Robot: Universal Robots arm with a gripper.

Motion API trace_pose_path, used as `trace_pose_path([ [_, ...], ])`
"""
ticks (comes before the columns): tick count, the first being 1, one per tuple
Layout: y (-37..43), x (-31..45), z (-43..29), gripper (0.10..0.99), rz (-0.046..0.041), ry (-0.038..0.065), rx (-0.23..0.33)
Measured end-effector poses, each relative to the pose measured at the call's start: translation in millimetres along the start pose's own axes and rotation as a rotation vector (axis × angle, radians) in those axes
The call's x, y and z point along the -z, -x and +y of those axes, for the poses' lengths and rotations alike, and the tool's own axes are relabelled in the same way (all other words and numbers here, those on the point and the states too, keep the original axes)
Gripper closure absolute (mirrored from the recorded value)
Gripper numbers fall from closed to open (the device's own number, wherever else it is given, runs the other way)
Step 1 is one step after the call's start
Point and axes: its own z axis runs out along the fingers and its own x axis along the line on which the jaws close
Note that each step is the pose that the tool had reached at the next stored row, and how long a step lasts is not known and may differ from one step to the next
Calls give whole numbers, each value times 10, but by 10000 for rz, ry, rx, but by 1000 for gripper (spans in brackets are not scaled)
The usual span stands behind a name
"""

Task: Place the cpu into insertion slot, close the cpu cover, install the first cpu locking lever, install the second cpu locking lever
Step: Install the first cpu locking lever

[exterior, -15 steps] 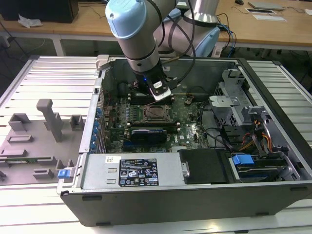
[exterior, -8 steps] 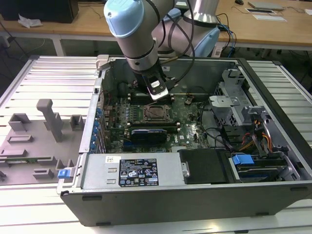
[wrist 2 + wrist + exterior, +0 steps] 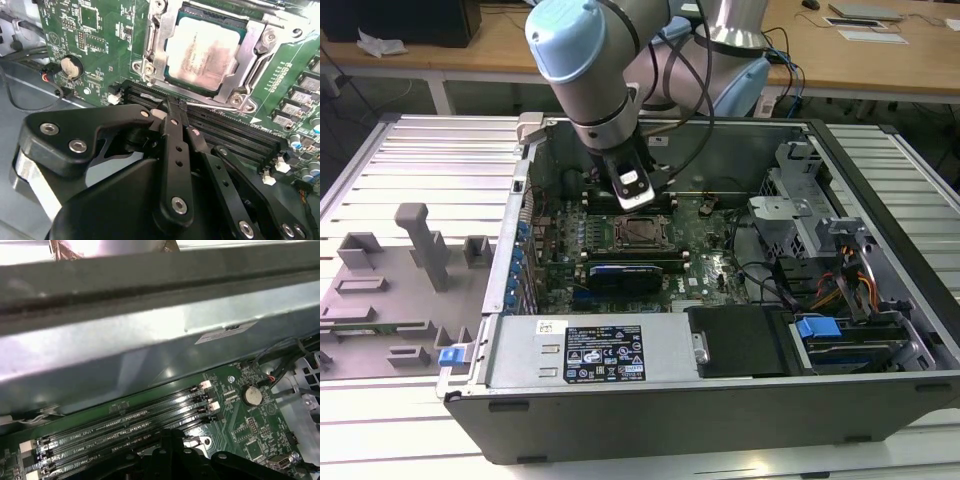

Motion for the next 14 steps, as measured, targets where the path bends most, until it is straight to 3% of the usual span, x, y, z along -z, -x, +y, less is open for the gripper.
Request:
trace_pose_path([
  [6, -14, -17, 28, 980, -62, -53, -170],
  [14, -33, -87, 4, 980, -246, -225, -688],
])
